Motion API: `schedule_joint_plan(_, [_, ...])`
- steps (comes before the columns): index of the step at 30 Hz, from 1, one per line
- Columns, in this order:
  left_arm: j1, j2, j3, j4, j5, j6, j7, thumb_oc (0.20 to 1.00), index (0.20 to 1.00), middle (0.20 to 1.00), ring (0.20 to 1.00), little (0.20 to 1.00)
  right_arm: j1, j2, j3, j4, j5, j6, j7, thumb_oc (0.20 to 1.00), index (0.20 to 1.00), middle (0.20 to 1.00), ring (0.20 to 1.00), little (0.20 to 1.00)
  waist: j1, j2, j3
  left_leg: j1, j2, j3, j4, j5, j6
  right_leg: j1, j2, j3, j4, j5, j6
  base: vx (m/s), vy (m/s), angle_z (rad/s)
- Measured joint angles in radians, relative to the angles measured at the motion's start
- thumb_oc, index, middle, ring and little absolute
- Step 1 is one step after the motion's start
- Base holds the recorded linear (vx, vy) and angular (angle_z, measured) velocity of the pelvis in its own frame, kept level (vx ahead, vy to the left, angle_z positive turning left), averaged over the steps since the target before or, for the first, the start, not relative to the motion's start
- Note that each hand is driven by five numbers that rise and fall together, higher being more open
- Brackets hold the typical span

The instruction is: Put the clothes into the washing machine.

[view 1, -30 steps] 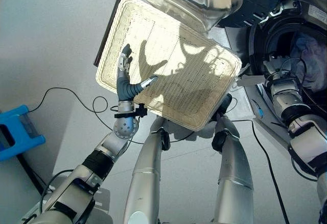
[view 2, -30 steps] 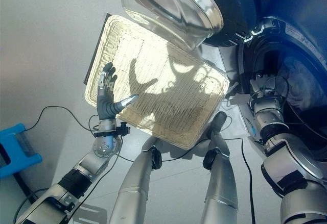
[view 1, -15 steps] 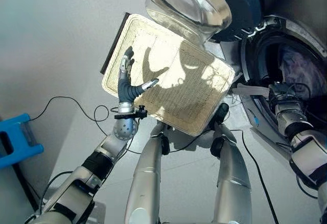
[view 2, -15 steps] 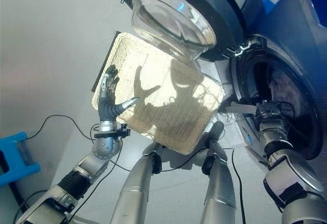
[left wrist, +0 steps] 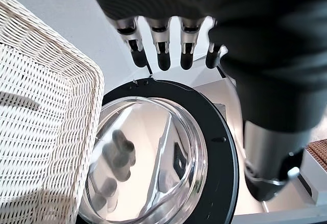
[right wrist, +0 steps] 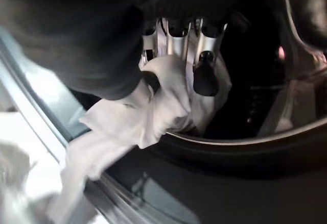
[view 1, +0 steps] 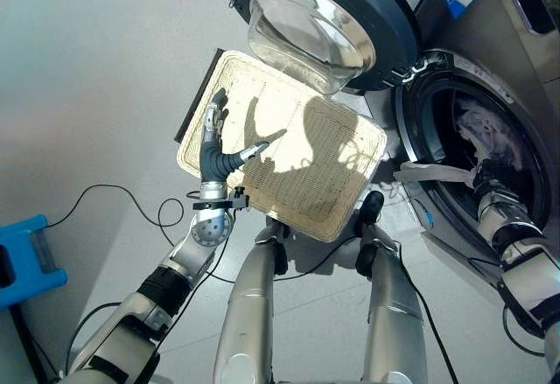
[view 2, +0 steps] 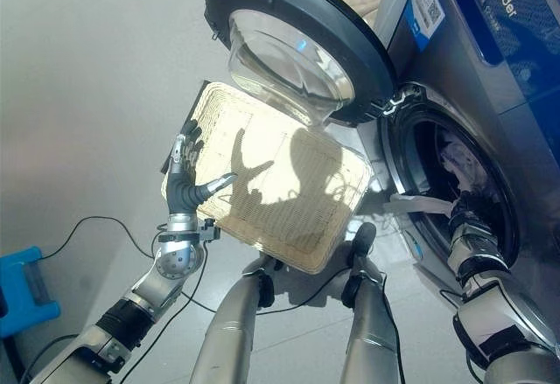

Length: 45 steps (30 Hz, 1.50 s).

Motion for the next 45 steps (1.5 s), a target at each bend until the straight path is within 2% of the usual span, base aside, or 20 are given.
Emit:
schedule_joint_plan(2, [0.003, 0.000, 0.003, 0.000, -0.004, 0.000, -0.006, 1.000, 1.000, 1.000, 1.000, 1.000, 0.003, 0.005, -0.054, -0.001, 0.114, -0.012, -0.021, 0.200, 0.200, 0.200, 0.200, 0.200, 0.003, 0.000, 0.000, 0.016, 0.000, -0.001, 0.000, -0.004, 0.000, 0.018, 0.000, 0.000, 0.000, -0.003, 0.002, 0.00, 0.000, 0.00])
schedule_joint_plan(4, [0.008, 0.000, 0.009, 0.000, -0.004, 0.001, -0.007, 1.000, 1.000, 1.000, 1.000, 1.000, -0.001, 0.007, -0.126, -0.007, 0.299, -0.032, -0.047, 0.200, 0.200, 0.200, 0.200, 0.200, 0.003, -0.002, 0.001, 0.030, 0.000, -0.001, 0.000, -0.007, 0.000, 0.031, 0.000, 0.000, 0.000, -0.003, 0.001, 0.04, 0.011, 0.01])
schedule_joint_plan(5, [0.008, 0.000, 0.009, 0.000, -0.004, 0.001, -0.007, 1.000, 1.000, 1.000, 1.000, 1.000, -0.001, 0.007, -0.126, -0.007, 0.299, -0.032, -0.047, 0.200, 0.200, 0.200, 0.200, 0.200, 0.003, -0.002, 0.001, 0.030, 0.000, -0.001, 0.000, -0.007, 0.000, 0.031, 0.000, 0.000, 0.000, -0.003, 0.001, 0.00, 0.000, 0.00])
schedule_joint_plan(6, [0.010, 0.000, 0.021, 0.000, -0.004, 0.004, -0.012, 1.000, 1.000, 1.000, 1.000, 1.000, -0.001, 0.012, -0.210, -0.016, 0.450, -0.067, -0.055, 0.200, 0.200, 0.200, 0.200, 0.200, 0.001, -0.008, 0.001, 0.036, 0.000, -0.002, 0.004, -0.012, -0.001, 0.039, 0.002, 0.000, 0.000, -0.005, 0.001, -0.04, 0.008, -0.02])
schedule_joint_plan(7, [0.009, 0.002, 0.022, 0.000, -0.005, 0.004, -0.012, 1.000, 1.000, 1.000, 1.000, 1.000, 0.000, 0.019, -0.281, -0.025, 0.518, -0.085, -0.057, 0.200, 0.200, 0.200, 0.200, 0.200, 0.001, -0.013, 0.000, 0.037, 0.000, 0.000, 0.004, -0.012, -0.001, 0.039, 0.002, -0.001, 0.000, -0.004, 0.000, -0.04, 0.013, -0.02])
schedule_joint_plan(10, [0.001, 0.004, 0.023, 0.000, -0.006, 0.008, -0.014, 1.000, 1.000, 1.000, 1.000, 1.000, -0.009, 0.044, -0.383, -0.047, 0.752, -0.137, -0.076, 0.200, 0.200, 0.200, 0.200, 0.200, -0.004, -0.021, -0.001, 0.036, 0.000, 0.000, 0.007, -0.016, 0.000, 0.039, 0.001, -0.001, -0.001, -0.006, 0.001, 0.00, 0.000, 0.00])
schedule_joint_plan(11, [0.001, 0.004, 0.023, 0.000, -0.006, 0.008, -0.014, 1.000, 1.000, 1.000, 1.000, 1.000, -0.009, 0.044, -0.383, -0.047, 0.752, -0.137, -0.076, 0.200, 0.200, 0.200, 0.200, 0.200, -0.004, -0.021, -0.001, 0.036, 0.000, 0.000, 0.007, -0.016, 0.000, 0.039, 0.001, -0.001, -0.001, -0.006, 0.001, 0.00, 0.000, 0.00])
schedule_joint_plan(12, [0.002, 0.004, 0.023, 0.000, -0.015, 0.013, -0.014, 1.000, 1.000, 1.000, 1.000, 1.000, -0.015, 0.072, -0.424, -0.058, 0.885, -0.161, -0.077, 0.200, 0.200, 0.200, 0.200, 0.200, -0.014, -0.022, -0.001, 0.036, 0.001, 0.000, 0.013, -0.021, 0.001, 0.042, 0.002, 0.000, 0.000, -0.007, 0.002, 0.00, 0.000, 0.00])
schedule_joint_plan(14, [0.002, 0.004, 0.023, 0.000, -0.015, 0.013, -0.014, 1.000, 1.000, 1.000, 1.000, 1.000, -0.015, 0.072, -0.424, -0.058, 0.885, -0.161, -0.077, 0.200, 0.200, 0.200, 0.200, 0.200, -0.014, -0.022, -0.001, 0.036, 0.001, 0.000, 0.013, -0.021, 0.001, 0.042, 0.002, 0.000, 0.000, -0.007, 0.002, 0.01, 0.006, -0.05])
schedule_joint_plan(15, [-0.005, 0.003, 0.023, 0.000, -0.035, 0.023, -0.014, 1.000, 1.000, 1.000, 1.000, 1.000, -0.001, 0.103, -0.463, -0.063, 1.046, -0.198, -0.077, 0.200, 0.200, 0.200, 0.200, 0.200, -0.020, -0.022, -0.001, 0.037, 0.006, 0.008, 0.035, -0.036, 0.002, 0.044, 0.004, 0.008, 0.002, -0.007, 0.003, 0.04, 0.005, -0.13])
schedule_joint_plan(17, [-0.012, 0.004, 0.023, 0.000, -0.039, 0.032, -0.014, 1.000, 1.000, 1.000, 1.000, 1.000, 0.001, 0.130, -0.496, -0.069, 1.134, -0.238, -0.075, 0.200, 0.200, 0.200, 0.200, 0.200, -0.021, -0.022, -0.001, 0.038, 0.006, 0.010, 0.045, -0.043, 0.001, 0.047, 0.008, 0.011, 0.003, -0.009, 0.004, 0.05, -0.018, -0.11])
schedule_joint_plan(18, [-0.018, 0.004, 0.022, 0.006, -0.046, 0.040, -0.014, 1.000, 1.000, 1.000, 1.000, 1.000, 0.000, 0.176, -0.579, -0.085, 1.291, -0.305, -0.054, 0.200, 0.200, 0.200, 0.200, 0.200, -0.021, -0.023, -0.001, 0.046, 0.010, 0.012, 0.048, -0.046, 0.000, 0.054, 0.012, 0.014, 0.002, -0.009, 0.002, 0.02, -0.029, -0.08])
schedule_joint_plan(19, [-0.024, 0.003, 0.021, 0.012, -0.045, 0.045, -0.014, 1.000, 1.000, 1.000, 1.000, 1.000, -0.003, 0.193, -0.602, -0.087, 1.366, -0.337, -0.041, 0.200, 0.200, 0.200, 0.200, 0.200, -0.020, -0.022, -0.001, 0.050, 0.012, 0.013, 0.048, -0.047, -0.001, 0.058, 0.013, 0.015, 0.002, -0.009, 0.002, 0.02, -0.037, -0.09])
schedule_joint_plan(22, [-0.044, 0.001, 0.020, 0.024, -0.045, 0.052, -0.012, 1.000, 1.000, 1.000, 1.000, 1.000, -0.008, 0.218, -0.600, -0.110, 1.595, -0.467, 0.001, 0.200, 0.200, 0.200, 0.200, 0.200, -0.018, -0.022, -0.001, 0.058, 0.016, 0.017, 0.047, -0.047, -0.002, 0.062, 0.016, 0.017, 0.003, -0.009, 0.001, 0.01, -0.026, -0.03])
schedule_joint_plan(29, [-0.047, -0.001, 0.019, 0.034, -0.066, 0.066, -0.012, 1.000, 1.000, 1.000, 1.000, 1.000, -0.040, 0.255, -0.622, -0.182, 1.868, -0.696, 0.030, 0.200, 0.200, 0.200, 0.200, 0.200, -0.018, -0.022, -0.001, 0.059, 0.018, 0.019, 0.046, -0.047, -0.002, 0.062, 0.019, 0.018, 0.002, -0.009, -0.001, 0.00, -0.004, 0.00])
schedule_joint_plan(31, [-0.047, -0.001, 0.019, 0.034, -0.083, 0.076, -0.012, 1.000, 1.000, 1.000, 1.000, 1.000, -0.069, 0.265, -0.624, -0.182, 1.997, -0.776, 0.050, 0.200, 0.200, 0.200, 0.200, 0.200, -0.015, -0.022, -0.001, 0.059, 0.018, 0.019, 0.045, -0.047, -0.002, 0.062, 0.019, 0.018, 0.001, -0.009, -0.001, 0.00, 0.000, 0.00])
schedule_joint_plan(39, [-0.042, 0.012, 0.017, 0.032, -0.111, 0.093, -0.015, 1.000, 1.000, 1.000, 1.000, 1.000, -0.089, 0.289, -0.625, -0.240, 2.214, -0.925, 0.121, 0.200, 0.200, 0.200, 0.200, 0.200, -0.010, -0.018, 0.001, 0.055, 0.018, 0.022, 0.041, -0.049, -0.004, 0.057, 0.019, 0.018, -0.004, -0.009, -0.002, 0.00, 0.000, 0.00])
schedule_joint_plan(43, [-0.036, 0.024, 0.018, 0.032, -0.112, 0.093, -0.019, 1.000, 1.000, 1.000, 1.000, 1.000, -0.089, 0.312, -0.659, -0.293, 2.226, -0.990, 0.182, 0.200, 0.200, 0.200, 0.200, 0.200, -0.009, -0.012, 0.004, 0.044, 0.018, 0.023, 0.041, -0.049, -0.005, 0.044, 0.020, 0.018, -0.003, -0.010, -0.003, 0.01, 0.002, 0.00])
schedule_joint_plan(45, [-0.035, 0.024, 0.018, 0.033, -0.111, 0.093, -0.026, 1.000, 1.000, 1.000, 1.000, 1.000, -0.089, 0.315, -0.660, -0.293, 2.226, -0.998, 0.187, 0.200, 0.200, 0.200, 0.200, 0.200, -0.009, -0.011, 0.004, 0.044, 0.018, 0.024, 0.041, -0.049, -0.005, 0.044, 0.020, 0.018, -0.003, -0.011, -0.003, 0.00, 0.000, 0.00])
